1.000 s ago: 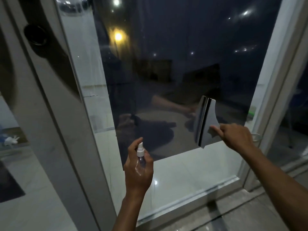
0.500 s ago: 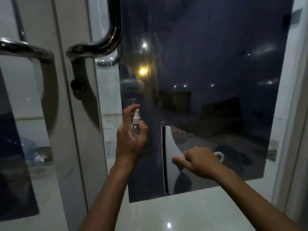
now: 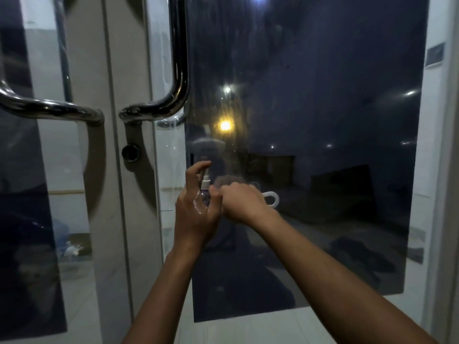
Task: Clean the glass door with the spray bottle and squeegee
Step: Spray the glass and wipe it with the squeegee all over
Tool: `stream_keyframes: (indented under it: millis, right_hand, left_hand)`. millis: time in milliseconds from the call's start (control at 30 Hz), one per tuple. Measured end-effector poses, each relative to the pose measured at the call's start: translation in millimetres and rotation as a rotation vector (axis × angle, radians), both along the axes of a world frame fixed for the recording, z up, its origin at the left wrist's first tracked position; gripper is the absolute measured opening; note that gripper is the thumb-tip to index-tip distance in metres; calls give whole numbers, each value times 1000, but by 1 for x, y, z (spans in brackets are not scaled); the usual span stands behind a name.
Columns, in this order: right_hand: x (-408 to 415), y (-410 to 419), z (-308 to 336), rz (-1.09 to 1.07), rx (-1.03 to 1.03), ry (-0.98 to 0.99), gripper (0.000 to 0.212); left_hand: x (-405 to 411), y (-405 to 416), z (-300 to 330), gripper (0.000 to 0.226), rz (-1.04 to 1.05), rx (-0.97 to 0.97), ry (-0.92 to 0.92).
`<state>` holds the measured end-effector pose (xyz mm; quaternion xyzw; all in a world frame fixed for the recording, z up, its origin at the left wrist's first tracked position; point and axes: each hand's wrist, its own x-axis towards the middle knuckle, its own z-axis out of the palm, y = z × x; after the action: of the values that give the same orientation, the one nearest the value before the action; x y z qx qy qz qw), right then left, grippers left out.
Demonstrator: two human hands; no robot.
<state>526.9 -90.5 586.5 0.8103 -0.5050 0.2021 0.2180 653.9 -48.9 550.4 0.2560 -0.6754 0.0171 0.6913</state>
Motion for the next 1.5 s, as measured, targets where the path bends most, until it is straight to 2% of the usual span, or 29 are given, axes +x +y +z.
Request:
stream_keyframes:
  millis: [133, 367, 467, 567, 700, 867, 1034, 1234, 1500]
  right_hand:
    - [-38, -2, 17, -124, -12, -18, 67]
    - [-169, 8, 15, -365, 81, -105, 77]
    - [-184, 13, 14, -405, -10, -62, 84]
    - [-170, 18, 16, -348, -69, -74, 88]
    - [-105, 25, 30, -188, -47, -84, 82]
    - [-31, 20, 43, -42, -48, -15, 59]
    - [-22, 16, 30, -9, 0, 83, 46]
    - [-27, 19, 26, 24, 14, 109, 52]
    - [-16, 6, 74, -11, -126, 47, 45]
  left_hand:
    - [1, -2, 3, 39, -20, -2, -13]
    - [-6, -8, -4, 39, 3, 7, -24]
    - [-4, -8, -5, 39, 2, 11, -27]
    - [-3, -8, -3, 39, -7, 3, -28]
    - [0, -9, 11, 37, -16, -30, -32]
    - [3, -13, 45, 36, 22, -69, -41]
    - [1, -16, 80, 36, 97, -90, -86]
    - [-1, -15, 90, 35, 60, -134, -133]
    - [1, -14, 98, 35, 30, -147, -63]
